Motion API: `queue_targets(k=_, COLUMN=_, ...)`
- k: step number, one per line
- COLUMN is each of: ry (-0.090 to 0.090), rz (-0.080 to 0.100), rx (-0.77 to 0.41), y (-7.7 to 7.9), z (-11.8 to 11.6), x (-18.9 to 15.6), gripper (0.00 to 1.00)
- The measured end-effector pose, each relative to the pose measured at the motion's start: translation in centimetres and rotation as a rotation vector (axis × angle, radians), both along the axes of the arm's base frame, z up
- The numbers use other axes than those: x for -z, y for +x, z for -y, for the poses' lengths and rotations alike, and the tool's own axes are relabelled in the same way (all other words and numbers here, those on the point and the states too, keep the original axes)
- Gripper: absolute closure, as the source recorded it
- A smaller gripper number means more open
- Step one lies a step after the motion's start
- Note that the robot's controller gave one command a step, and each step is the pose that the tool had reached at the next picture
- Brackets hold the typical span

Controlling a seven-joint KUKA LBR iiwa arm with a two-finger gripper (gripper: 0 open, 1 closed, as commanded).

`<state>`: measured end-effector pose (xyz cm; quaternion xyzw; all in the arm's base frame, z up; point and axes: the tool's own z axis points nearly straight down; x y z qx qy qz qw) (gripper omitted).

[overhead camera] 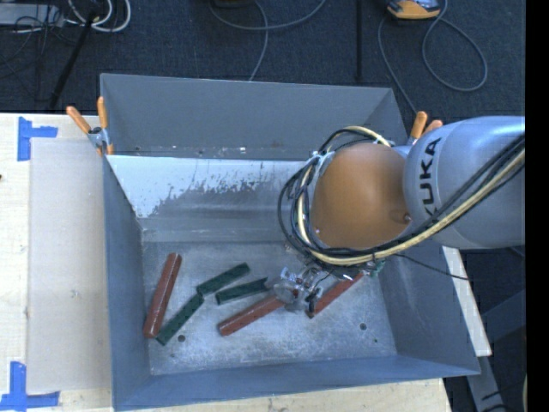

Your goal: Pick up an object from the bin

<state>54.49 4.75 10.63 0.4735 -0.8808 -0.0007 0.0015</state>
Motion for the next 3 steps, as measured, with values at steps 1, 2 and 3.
queue_targets(k=1, ry=0.001, rz=0.001, rx=0.002, y=0.0, z=-0.1, x=-0.1, gripper=0.00)
queue_targets(k=2, ry=0.004, rz=0.009, rx=0.044, y=-6.2, z=-7.4, x=3.7, gripper=0.00)
queue_targets(k=3, ry=0.003, rz=0.006, rx=-0.010, y=-3.3, z=-8.8, x=3.6, gripper=0.00)
